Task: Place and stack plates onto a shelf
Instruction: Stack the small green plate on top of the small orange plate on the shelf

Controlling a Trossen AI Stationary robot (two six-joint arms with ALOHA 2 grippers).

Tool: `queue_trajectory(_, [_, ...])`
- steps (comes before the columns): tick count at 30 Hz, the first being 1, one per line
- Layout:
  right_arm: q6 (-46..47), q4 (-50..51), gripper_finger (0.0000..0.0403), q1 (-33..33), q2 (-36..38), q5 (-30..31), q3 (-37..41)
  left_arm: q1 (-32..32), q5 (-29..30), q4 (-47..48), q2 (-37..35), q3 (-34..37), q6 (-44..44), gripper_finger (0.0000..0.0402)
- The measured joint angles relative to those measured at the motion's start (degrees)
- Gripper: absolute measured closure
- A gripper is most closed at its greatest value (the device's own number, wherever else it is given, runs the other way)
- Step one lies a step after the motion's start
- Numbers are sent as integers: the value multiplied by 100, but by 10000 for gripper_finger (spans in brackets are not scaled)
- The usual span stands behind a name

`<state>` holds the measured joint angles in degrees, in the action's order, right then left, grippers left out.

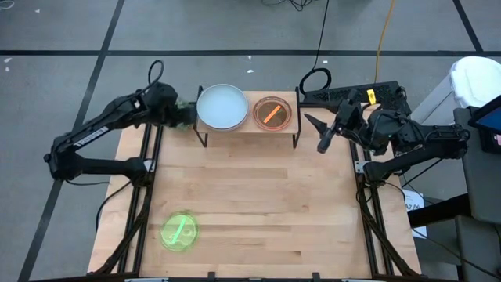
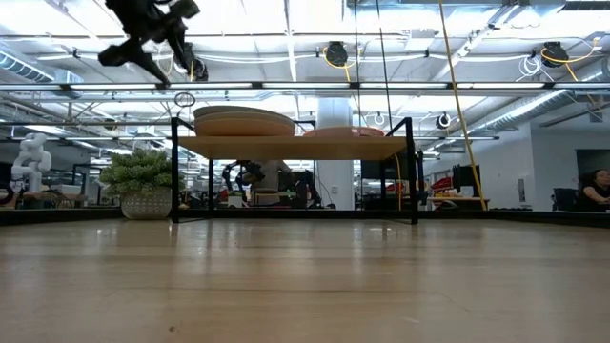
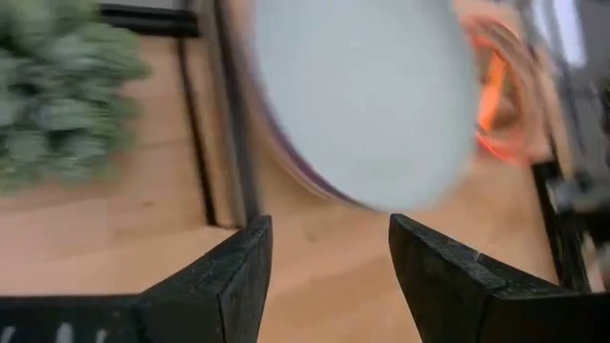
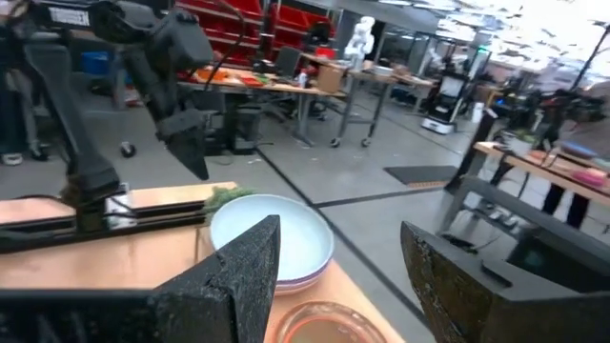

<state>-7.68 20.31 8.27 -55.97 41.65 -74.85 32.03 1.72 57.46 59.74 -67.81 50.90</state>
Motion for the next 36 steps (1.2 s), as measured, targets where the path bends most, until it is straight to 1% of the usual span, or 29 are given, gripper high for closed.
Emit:
queue_trajectory(3, [201, 166, 204, 2, 16, -136, 0, -535, -64, -35, -74, 0, -305, 185])
queue_trajectory(7, [508, 334, 204, 2, 22, -151, 0, -1221, -501, 114, -115, 0, -798, 185])
queue_trajectory(10, [699, 415, 204, 2, 24, -150, 0, -1671, -793, 333, -91, 0, -837, 185])
queue_trajectory(14, [724, 445, 204, 2, 24, -150, 0, -2274, -1178, 621, -82, 0, -984, 185])
queue_trajectory(17, [725, 444, 204, 2, 24, -149, 0, -2705, -1176, 893, -82, 0, -1096, 185])
queue_trajectory(21, [739, 444, 204, 2, 24, -149, 0, -3130, -908, 1139, -82, 22, -1345, 185])
queue_trajectory(24, [1089, 444, 204, 4, 24, -150, 0, -3380, -892, 1271, -78, 133, -1790, 185])
queue_trajectory(28, [1900, 440, 204, 7, 12, -151, 0, -3695, -892, 1247, -19, 346, -2334, 185])
queue_trajectory(30, [2243, 442, 204, 7, 0, -151, 0, -3850, -906, 1216, 33, 529, -2450, 185])
queue_trajectory(33, [2575, 437, 204, 7, -40, -151, 0, -4091, -1035, 1023, 183, 849, -2627, 185])
queue_trajectory(36, [2714, 437, 204, 7, -89, -151, 0, -4363, -1262, 615, 331, 1236, -2908, 185])
